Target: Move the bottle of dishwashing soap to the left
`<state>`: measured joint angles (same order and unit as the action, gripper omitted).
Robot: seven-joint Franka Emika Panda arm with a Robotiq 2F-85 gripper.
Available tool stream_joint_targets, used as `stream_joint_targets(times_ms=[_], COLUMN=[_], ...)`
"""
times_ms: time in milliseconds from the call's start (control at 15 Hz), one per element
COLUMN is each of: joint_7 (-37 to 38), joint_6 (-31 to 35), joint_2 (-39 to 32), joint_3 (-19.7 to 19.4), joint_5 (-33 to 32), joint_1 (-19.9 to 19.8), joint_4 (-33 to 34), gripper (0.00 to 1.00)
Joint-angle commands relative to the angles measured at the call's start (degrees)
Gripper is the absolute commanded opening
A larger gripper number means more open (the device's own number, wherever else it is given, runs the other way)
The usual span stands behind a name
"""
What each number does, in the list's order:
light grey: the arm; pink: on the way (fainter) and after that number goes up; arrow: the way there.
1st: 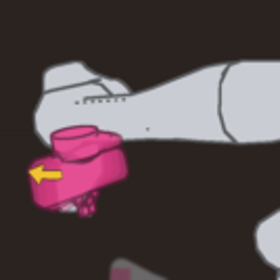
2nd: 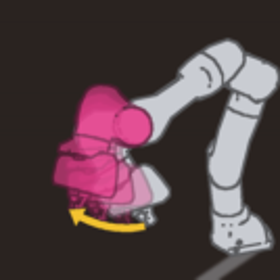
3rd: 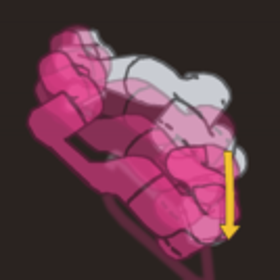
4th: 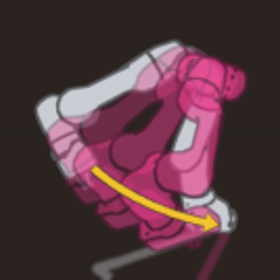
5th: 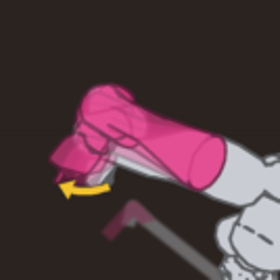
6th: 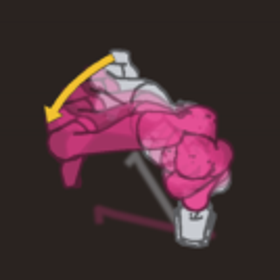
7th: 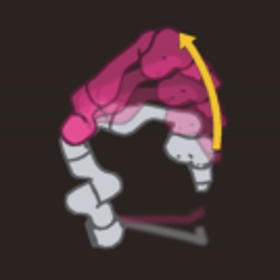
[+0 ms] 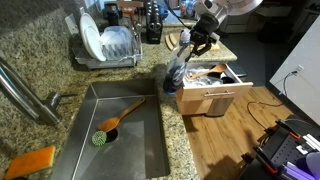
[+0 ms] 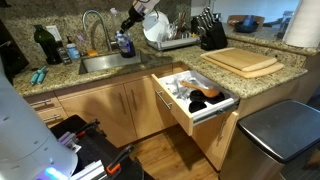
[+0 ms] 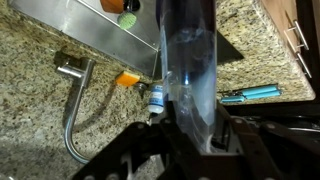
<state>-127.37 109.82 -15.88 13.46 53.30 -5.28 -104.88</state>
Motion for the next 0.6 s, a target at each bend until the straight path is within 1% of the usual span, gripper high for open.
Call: stream_joint_targets(times_ms=[0, 133, 333, 533], joint_7=[-6.8, -7.7, -6.8, -4.9], joint_6=[1.7, 0.3, -1.5, -2.0], joint_2=[-1.0, -2.7, -5.1, -7.3], joint_3=[-2.8, -3.4, -3.7, -3.9], joint_5=[5.3, 5.6, 5.0, 3.8], joint_1=[2.3, 3.2, 4.1, 5.1], joint_4=[-0.8, 0.5, 2.2, 3.8], gripper=[0.14, 0.14, 0.14, 0.14])
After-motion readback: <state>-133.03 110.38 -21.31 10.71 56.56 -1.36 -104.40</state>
